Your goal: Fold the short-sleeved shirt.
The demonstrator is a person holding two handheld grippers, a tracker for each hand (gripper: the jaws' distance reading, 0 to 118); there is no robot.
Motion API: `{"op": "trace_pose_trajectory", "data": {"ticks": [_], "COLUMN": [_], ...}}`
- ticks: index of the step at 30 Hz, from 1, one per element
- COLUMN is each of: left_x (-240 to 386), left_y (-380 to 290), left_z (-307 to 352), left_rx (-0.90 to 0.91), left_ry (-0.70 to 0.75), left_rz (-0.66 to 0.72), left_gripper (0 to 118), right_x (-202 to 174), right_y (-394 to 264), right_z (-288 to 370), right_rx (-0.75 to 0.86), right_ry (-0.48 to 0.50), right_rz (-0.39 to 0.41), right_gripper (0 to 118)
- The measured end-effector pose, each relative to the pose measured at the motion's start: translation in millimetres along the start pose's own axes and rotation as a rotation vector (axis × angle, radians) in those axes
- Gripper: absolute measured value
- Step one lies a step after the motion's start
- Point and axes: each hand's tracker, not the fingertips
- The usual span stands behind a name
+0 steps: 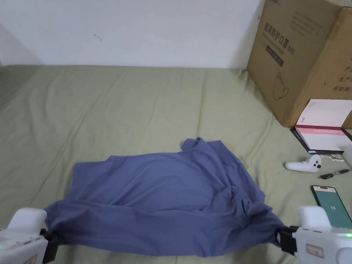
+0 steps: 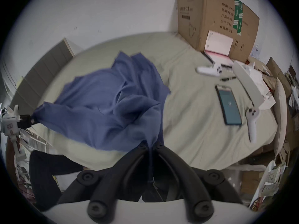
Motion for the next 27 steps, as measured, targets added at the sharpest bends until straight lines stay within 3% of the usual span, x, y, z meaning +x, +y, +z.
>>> {"op": "trace_pose_trajectory", "data": {"ticks": [3, 6, 7, 8, 9, 10, 11, 16, 18, 19, 20, 21, 22, 24, 26, 27], "left_x": [-4.8, -3.2, -2.1, -1.4, -1.0, -0.6, 2.7, 32.7, 43.9, 46.9, 49.9, 52.2, 52.4, 48.7, 39.7, 33.5], "left_y": [-17.9, -26.1, -27.5, -28.2, -27.8, -27.2, -26.9, -25.1, -23.1, -20.8, -18.5, -12.3, -5.2, 4.7, 14.2, 23.1], "left_z": [-24.7, -32.8, -31.6, -28.3, -22.9, -12.9, -1.8, 71.5, 85.6, 89.2, 90.6, 89.8, 86.9, 77.6, 65.7, 56.0], "left_rx": [-0.054, -0.054, -0.009, 0.009, 0.01, 0.04, 0.083, 0.478, 0.584, 0.61, 0.615, 0.595, 0.569, 0.53, 0.502, 0.453], "left_ry": [-0.004, 0.008, 0.016, 0.033, 0.035, 0.054, 0.082, 0.091, 0.089, 0.112, 0.13, 0.125, 0.129, 0.112, 0.093, 0.08], "left_rz": [0.056, 0.056, 0.051, 0.053, 0.061, 0.07, 0.062, 0.032, 0.023, 0.026, 0.029, 0.03, 0.028, 0.044, 0.057, 0.057], "left_gripper": [4, 5, 10, 29, 60, 99, 106, 106, 104, 95, 78, 48, 11, 5, 5, 5], "right_x": [-3.6, -5.9, -4.4, -3.1, -4.1, -5.6, -8.2, -32.2, -48.7, -55.9, -60.4, -66.4, -73.2, -84.0, -85.7, -87.8], "right_y": [-13.5, -15.7, -15.9, -15.6, -15.4, -15.4, -15.0, -16.5, -19.4, -18.5, -17.6, -16.6, -15.6, -9.7, -5.7, -2.1], "right_z": [-22.0, -31.3, -30.7, -28.1, -21.9, -14.5, -4.1, 54.9, 68.2, 71.5, 72.6, 73.9, 74.1, 72.4, 72.8, 71.3], "right_rx": [-0.077, -0.083, -0.075, -0.057, -0.032, -0.001, 0.05, 0.48, 0.62, 0.647, 0.665, 0.678, 0.678, 0.69, 0.67, 0.645], "right_ry": [-0.001, -0.02, -0.015, -0.009, -0.015, -0.018, -0.013, 0.078, 0.069, 0.092, 0.129, 0.151, 0.133, 0.067, 0.16, 0.16], "right_rz": [-0.049, -0.048, -0.059, -0.067, -0.067, -0.064, -0.06, -0.048, -0.002, 0.011, 0.015, 0.015, 0.023, 0.062, 0.06, 0.049], "right_gripper": [3, 3, 18, 51, 87, 107, 106, 106, 106, 101, 87, 54, 7, 3, 3, 3]}}
